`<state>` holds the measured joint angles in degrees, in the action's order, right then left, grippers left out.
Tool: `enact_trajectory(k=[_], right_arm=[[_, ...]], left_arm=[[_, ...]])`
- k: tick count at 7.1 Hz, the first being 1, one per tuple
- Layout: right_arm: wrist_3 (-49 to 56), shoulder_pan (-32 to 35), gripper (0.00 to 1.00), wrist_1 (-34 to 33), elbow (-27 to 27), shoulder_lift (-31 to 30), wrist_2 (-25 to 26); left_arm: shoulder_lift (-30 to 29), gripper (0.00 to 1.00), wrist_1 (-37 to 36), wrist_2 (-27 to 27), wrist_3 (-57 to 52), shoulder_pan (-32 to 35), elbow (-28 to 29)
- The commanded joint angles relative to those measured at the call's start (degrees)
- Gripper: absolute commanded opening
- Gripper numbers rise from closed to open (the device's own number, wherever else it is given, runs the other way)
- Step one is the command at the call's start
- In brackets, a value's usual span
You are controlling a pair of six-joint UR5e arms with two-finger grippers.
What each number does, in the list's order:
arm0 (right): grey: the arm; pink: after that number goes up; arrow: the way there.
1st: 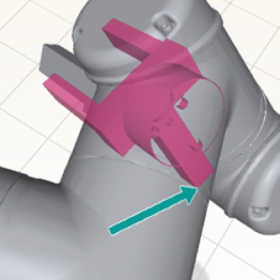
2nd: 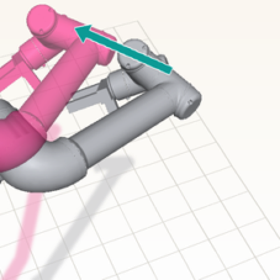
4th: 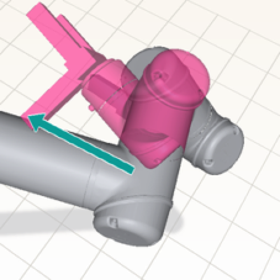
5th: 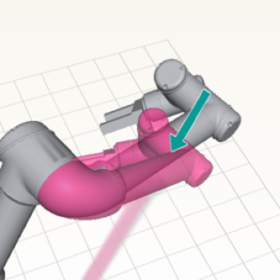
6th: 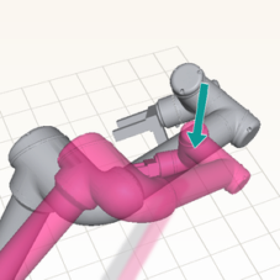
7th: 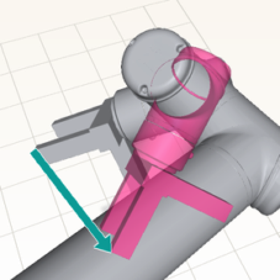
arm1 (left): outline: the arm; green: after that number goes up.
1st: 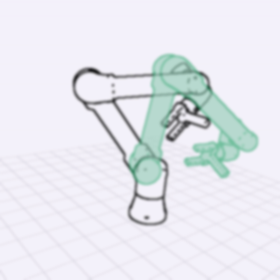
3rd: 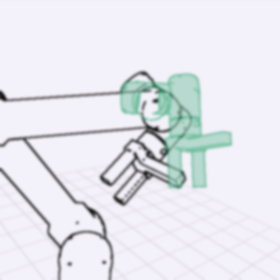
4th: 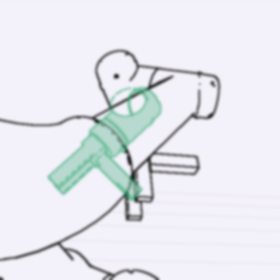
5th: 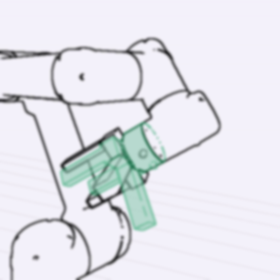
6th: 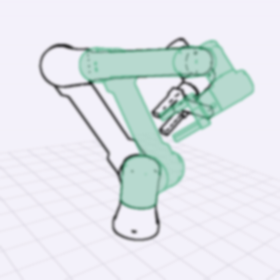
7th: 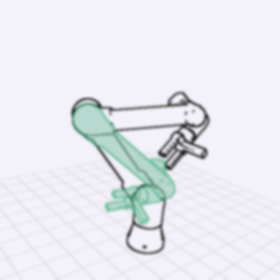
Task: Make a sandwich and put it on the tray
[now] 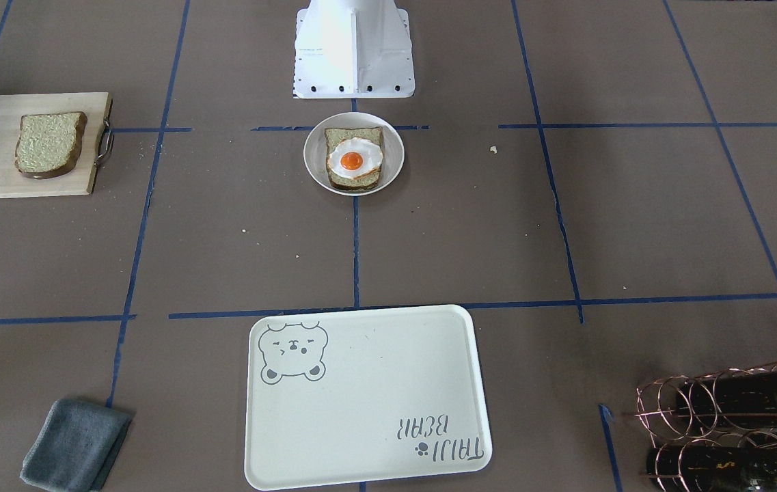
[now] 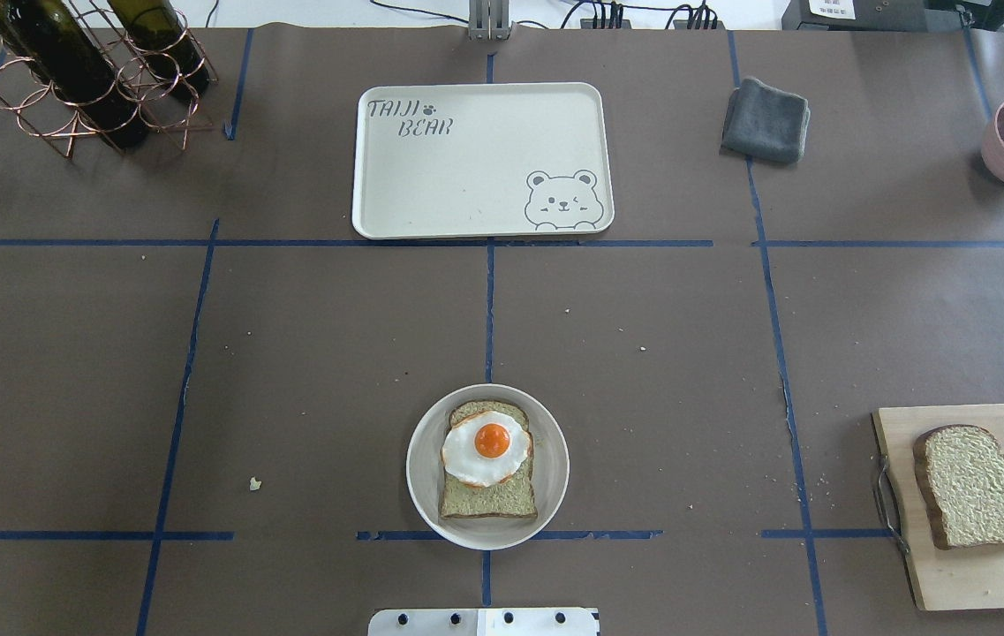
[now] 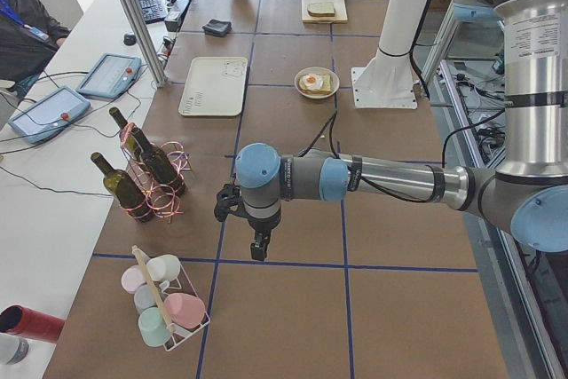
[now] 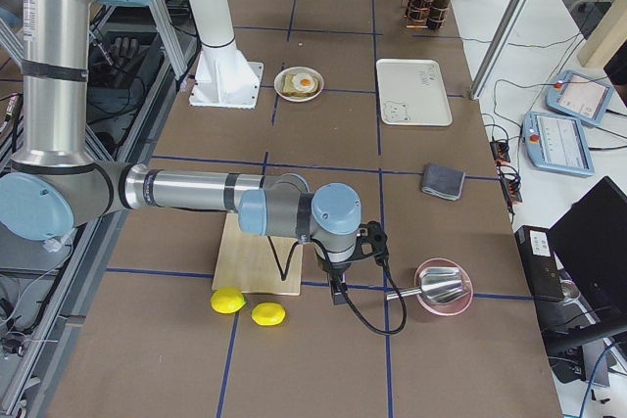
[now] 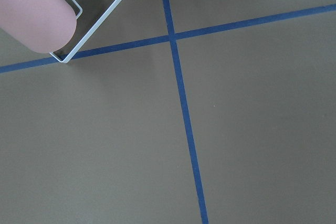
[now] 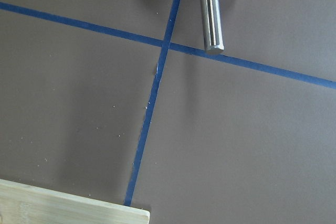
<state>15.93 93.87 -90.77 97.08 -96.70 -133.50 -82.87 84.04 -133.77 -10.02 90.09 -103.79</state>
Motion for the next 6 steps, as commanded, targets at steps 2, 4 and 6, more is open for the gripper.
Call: enact_trajectory(k=[2, 4, 6], right_arm=[[-0.19, 0.00, 1.00, 2.25, 0.30, 0.19, -0.18], [-3.78, -0.09, 1.00, 3.75, -1.20, 0.03, -6.11], [-5.36, -2.96, 1.00, 14.21, 0.73, -3.74, -9.23]], left_arm=[[-0.01, 1.00, 0.07, 0.00, 0.00, -0.09, 0.26], [-0.01, 1.00, 0.07, 0.00, 0.00, -0.09, 0.35], [-0.01, 1.00, 0.16, 0.00, 0.00, -0.09, 0.26]])
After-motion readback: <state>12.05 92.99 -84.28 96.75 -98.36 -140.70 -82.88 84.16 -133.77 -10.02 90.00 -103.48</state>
